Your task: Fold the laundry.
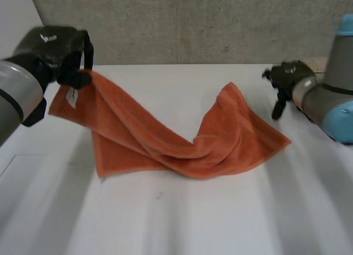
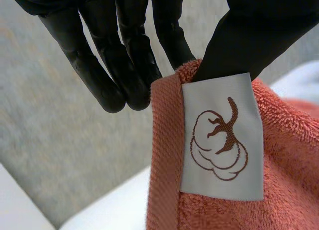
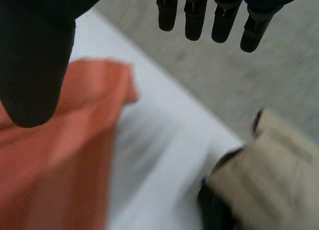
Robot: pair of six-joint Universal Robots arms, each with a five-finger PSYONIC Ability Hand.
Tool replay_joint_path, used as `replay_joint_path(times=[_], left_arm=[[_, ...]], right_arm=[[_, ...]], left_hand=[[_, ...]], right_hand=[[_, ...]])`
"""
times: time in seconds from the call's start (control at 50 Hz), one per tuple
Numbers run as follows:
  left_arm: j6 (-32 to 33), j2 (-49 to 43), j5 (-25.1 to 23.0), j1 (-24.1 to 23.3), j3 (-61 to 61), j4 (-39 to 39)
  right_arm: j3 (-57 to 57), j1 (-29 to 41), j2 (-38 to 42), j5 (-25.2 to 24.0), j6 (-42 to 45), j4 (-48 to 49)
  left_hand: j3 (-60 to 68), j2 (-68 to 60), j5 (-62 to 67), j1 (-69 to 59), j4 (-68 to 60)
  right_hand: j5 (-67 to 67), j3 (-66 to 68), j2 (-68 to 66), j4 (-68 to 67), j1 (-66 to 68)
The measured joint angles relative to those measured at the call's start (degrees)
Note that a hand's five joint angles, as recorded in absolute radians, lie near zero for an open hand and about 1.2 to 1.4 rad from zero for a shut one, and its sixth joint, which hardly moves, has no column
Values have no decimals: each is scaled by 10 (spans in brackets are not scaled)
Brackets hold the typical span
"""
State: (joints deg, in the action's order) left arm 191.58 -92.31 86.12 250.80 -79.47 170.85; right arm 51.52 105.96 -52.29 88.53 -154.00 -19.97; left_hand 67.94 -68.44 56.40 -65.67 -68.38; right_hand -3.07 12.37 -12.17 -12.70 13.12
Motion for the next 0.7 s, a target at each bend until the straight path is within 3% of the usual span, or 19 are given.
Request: replay_joint_path(times=[0.08,0.18,0.36,0.44,0.64,0.7], left_arm=[[-21,23,1,-14,20,-5],[-43,40,10,-35,56,-12],[-75,44,44,-81,134,-39],[-84,43,57,-100,162,-50],[-86,41,85,-145,228,-75],[-84,41,91,-152,239,-78]], right_arm=[[120,-19,-64,-42,25,-22],[239,-37,-95,-98,22,8],[357,-40,-78,-157,-90,139],[368,-26,-63,-152,-142,178],[344,28,-12,-67,-233,251],[329,44,4,-44,-251,256]], left_hand=[[0,0,0,0,0],[0,0,0,0,0],[1,0,0,0,0],[2,-1,0,0,0],[2,-2,0,0,-2],[2,-2,0,0,-2]], right_hand=[[-18,22,-22,-16,0],[-97,99,-88,-94,92],[-86,98,-87,-94,90],[-78,98,-87,-93,90],[-77,98,-87,-94,90],[-175,182,-178,-178,174]])
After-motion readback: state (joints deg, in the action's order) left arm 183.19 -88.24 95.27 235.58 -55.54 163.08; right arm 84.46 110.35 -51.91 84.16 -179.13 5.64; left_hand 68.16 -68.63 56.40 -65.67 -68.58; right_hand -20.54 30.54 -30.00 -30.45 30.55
